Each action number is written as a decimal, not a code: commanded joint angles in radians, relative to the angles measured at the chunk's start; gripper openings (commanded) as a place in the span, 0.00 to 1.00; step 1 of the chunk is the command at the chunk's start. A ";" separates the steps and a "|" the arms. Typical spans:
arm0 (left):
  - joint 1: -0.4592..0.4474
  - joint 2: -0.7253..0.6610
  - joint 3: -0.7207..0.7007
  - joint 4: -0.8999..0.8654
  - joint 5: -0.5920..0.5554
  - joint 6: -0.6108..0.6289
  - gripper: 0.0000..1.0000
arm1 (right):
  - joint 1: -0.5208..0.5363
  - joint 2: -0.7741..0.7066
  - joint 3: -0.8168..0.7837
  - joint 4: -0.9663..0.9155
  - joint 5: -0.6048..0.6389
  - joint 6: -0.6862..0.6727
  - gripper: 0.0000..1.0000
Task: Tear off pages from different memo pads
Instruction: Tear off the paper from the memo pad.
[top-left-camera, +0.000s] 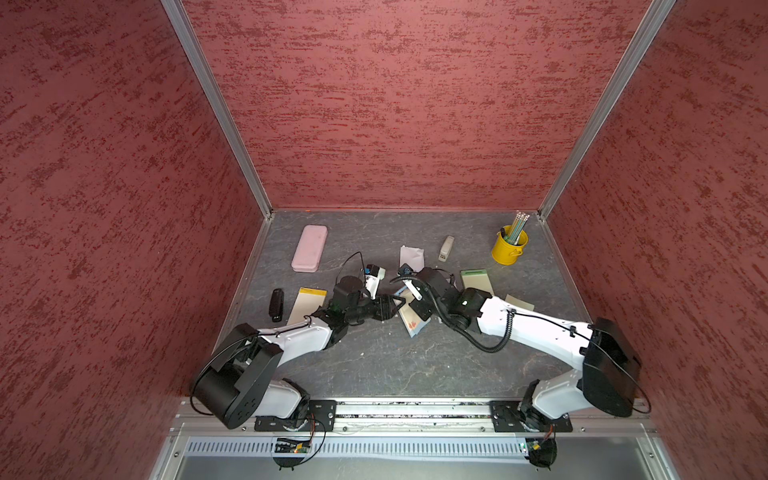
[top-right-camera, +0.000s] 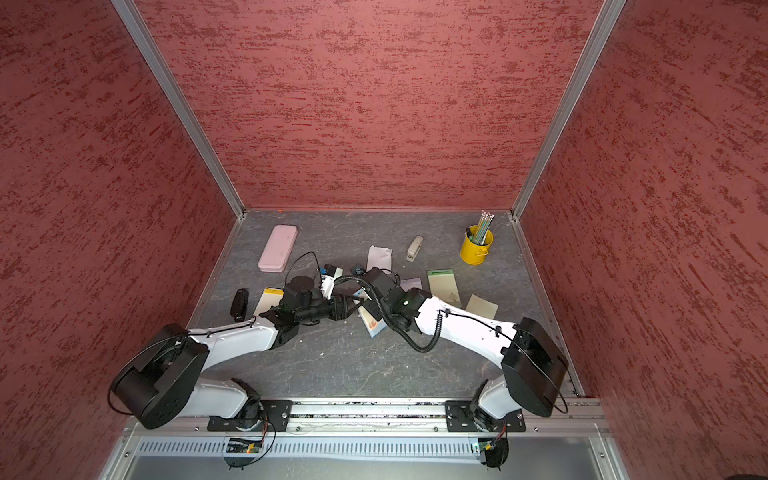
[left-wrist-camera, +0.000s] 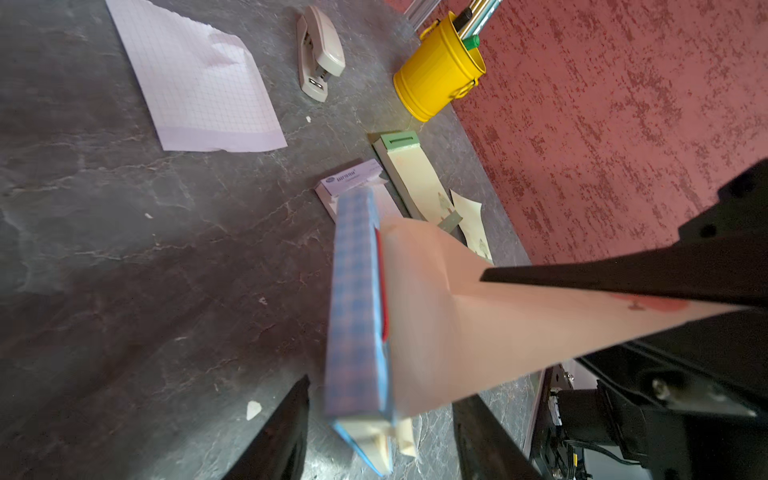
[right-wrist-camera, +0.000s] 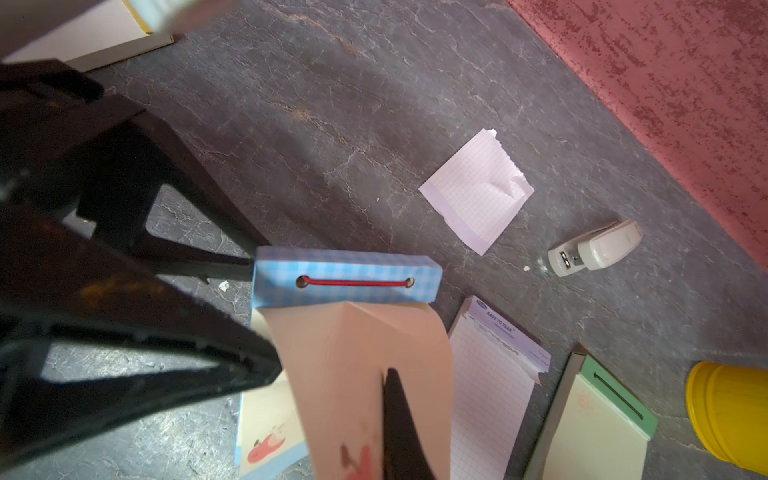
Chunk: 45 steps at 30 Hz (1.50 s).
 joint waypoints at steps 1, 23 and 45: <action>0.025 -0.001 0.008 -0.008 0.041 -0.030 0.55 | -0.007 -0.031 0.037 0.008 -0.010 0.012 0.00; 0.006 0.083 0.050 0.025 0.130 -0.017 0.25 | -0.036 -0.085 0.046 0.014 -0.046 0.057 0.00; 0.057 0.045 0.083 -0.223 0.239 -0.039 0.00 | -0.228 -0.055 0.124 0.074 0.196 -0.001 0.00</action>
